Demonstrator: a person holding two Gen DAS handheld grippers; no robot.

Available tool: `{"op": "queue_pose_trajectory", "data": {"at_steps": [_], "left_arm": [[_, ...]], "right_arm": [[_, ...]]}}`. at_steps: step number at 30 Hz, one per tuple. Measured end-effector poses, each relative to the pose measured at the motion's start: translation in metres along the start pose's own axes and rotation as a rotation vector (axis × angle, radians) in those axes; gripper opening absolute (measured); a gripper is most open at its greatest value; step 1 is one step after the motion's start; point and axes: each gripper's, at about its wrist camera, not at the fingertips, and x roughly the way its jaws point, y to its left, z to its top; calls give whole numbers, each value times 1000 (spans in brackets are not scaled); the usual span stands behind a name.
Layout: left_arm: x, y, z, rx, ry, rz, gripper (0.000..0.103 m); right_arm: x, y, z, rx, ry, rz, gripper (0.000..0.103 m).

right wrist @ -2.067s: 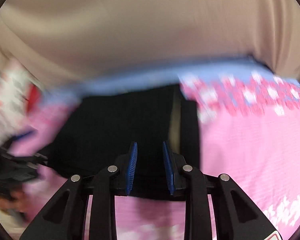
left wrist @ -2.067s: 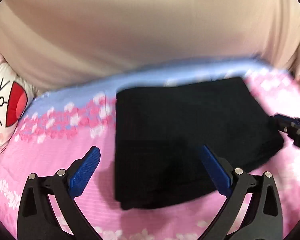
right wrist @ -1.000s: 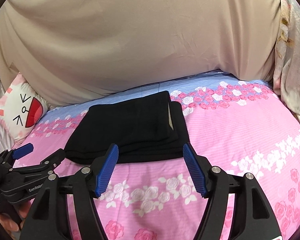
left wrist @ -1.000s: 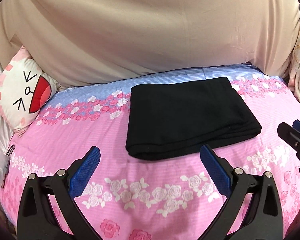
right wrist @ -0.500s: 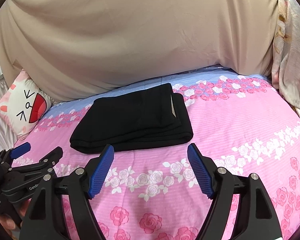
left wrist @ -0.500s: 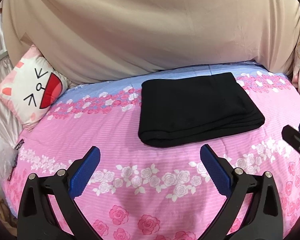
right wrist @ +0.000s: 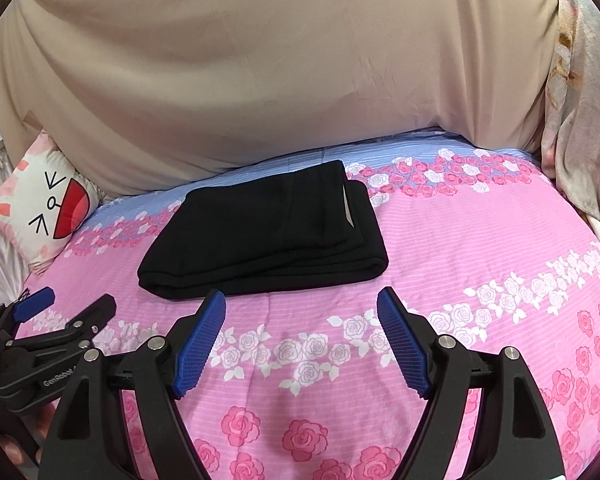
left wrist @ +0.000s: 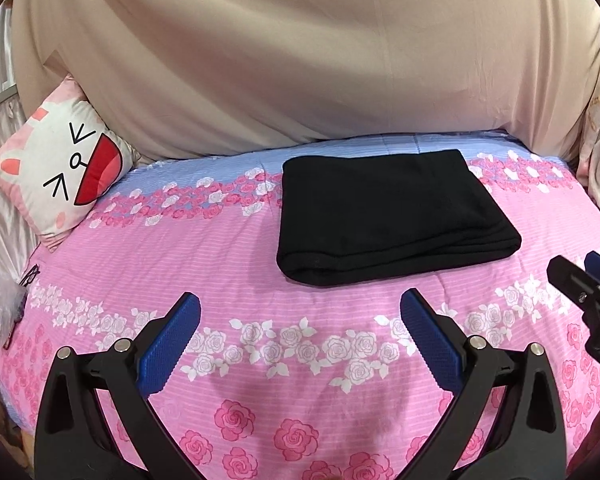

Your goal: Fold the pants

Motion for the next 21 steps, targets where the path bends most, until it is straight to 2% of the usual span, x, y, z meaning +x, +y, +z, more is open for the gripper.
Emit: {"op": "queue_pose_trajectory", "data": {"at_steps": [11, 16, 21], "left_arm": [[1, -1, 2, -6, -14, 1, 98], [6, 3, 3, -22, 11, -46, 98], [10, 2, 2, -31, 21, -50, 98]], "right_arm": [[4, 4, 1, -23, 4, -15, 77], [8, 2, -1, -20, 17, -14, 77], [9, 1, -1, -20, 18, -13, 77]]}}
